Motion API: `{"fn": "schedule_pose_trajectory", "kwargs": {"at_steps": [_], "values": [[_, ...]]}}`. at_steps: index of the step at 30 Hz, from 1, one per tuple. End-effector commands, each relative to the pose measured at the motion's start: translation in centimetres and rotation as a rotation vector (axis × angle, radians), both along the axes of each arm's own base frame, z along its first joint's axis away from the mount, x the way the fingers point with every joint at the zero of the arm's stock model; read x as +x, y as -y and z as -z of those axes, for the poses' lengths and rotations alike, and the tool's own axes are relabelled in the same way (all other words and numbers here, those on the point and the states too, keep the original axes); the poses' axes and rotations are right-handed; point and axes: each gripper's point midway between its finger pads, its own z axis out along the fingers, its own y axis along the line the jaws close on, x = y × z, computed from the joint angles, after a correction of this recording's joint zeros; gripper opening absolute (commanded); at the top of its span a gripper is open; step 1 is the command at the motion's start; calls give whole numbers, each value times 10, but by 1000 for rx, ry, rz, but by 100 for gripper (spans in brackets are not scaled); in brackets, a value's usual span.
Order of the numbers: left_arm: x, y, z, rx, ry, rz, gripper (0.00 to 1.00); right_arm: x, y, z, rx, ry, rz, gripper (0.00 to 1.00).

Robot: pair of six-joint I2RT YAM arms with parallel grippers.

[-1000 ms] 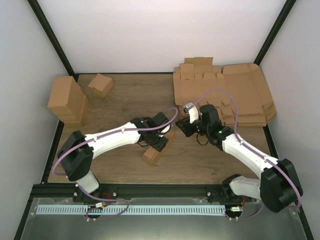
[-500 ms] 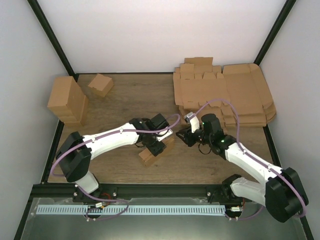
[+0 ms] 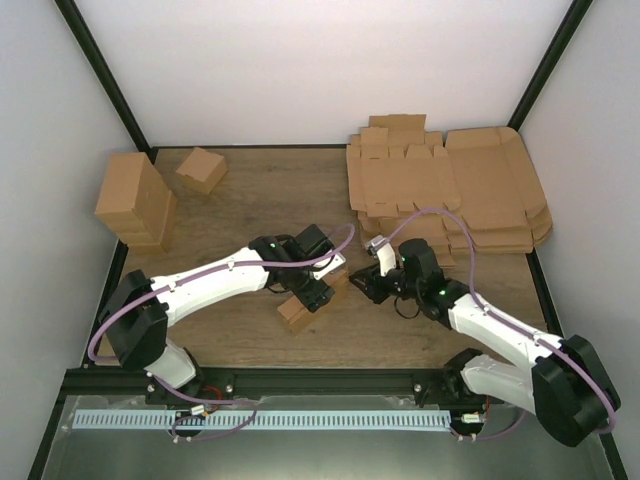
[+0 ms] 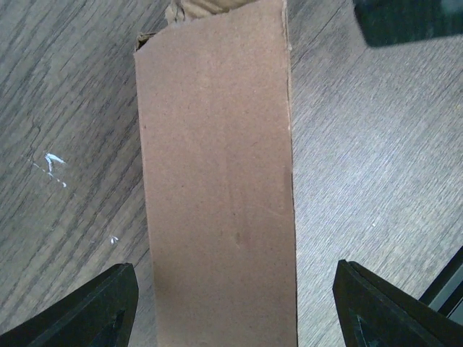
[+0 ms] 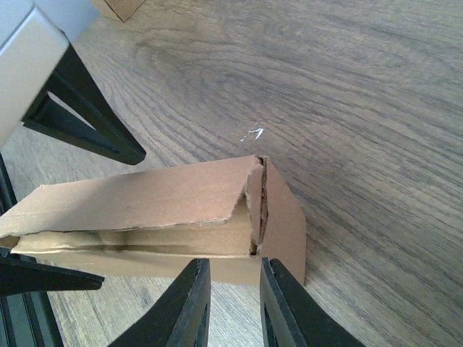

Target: Fold the paper box

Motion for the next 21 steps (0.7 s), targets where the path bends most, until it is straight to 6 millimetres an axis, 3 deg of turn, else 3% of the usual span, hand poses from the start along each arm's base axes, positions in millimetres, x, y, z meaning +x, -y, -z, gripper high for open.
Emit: {"fn": "schedule_pose_trajectory", "kwargs": {"at_steps": [1,11,21], "values": [[-2,6,-7,-43,1,4,77,5,-11,-11,22,69,-8,22],[-4,7,-8,-51,-4,5,75,17,-14,-2,-23,93,-9,18],[-7,8,-1,-42,-21,23,70,16,-19,-3,-8,105,-34,17]]}}
